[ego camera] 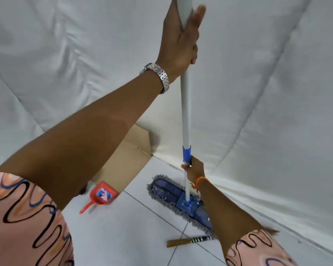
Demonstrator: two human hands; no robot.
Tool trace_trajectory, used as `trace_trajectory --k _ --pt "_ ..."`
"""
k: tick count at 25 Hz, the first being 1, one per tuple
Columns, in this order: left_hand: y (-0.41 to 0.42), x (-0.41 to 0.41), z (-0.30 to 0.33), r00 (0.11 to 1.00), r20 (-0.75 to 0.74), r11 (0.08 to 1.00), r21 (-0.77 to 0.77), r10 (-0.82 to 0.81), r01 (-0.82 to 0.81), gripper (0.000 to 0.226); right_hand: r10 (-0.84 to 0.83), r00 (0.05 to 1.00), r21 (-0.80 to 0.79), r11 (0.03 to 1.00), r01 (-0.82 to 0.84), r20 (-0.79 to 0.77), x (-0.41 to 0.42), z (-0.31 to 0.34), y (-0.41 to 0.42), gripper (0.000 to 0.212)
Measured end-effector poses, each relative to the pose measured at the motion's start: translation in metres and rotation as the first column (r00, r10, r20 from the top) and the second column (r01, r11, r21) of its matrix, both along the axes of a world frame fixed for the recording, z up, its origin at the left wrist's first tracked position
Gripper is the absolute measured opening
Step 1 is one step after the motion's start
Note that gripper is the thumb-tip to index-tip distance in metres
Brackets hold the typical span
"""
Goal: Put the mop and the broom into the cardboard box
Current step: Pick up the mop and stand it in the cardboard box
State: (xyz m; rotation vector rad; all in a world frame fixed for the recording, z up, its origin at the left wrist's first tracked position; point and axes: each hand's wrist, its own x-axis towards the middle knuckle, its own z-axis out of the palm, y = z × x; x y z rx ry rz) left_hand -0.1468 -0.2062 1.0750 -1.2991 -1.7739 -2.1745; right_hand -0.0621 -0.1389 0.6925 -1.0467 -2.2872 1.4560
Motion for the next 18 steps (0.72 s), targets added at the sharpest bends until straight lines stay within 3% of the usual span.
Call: trace_trajectory --k 10,15,18 --pt "-0.115 -0.201 -0.011 0.998 -0.043 0.998 -0.037 0.040 -0.041 0.038 0.104 0.992 0.022 0.995 -0.102 -0.076 -0.240 0.001 -0.123 0.021" --pt "-0.141 -0.354 -0.052 0.984 -0.157 0.997 0.010 0.078 -0.078 0.025 0.135 0.989 0.017 0.991 -0.134 -0.059 -0.402 -0.044 -0.148 0.019" --pt "-0.146 -0.450 -0.085 0.987 -0.147 0.997 0.007 0.071 -0.071 0.023 0.111 0.993 -0.021 0.994 -0.111 -0.029 -0.504 -0.079 -0.151 0.020"
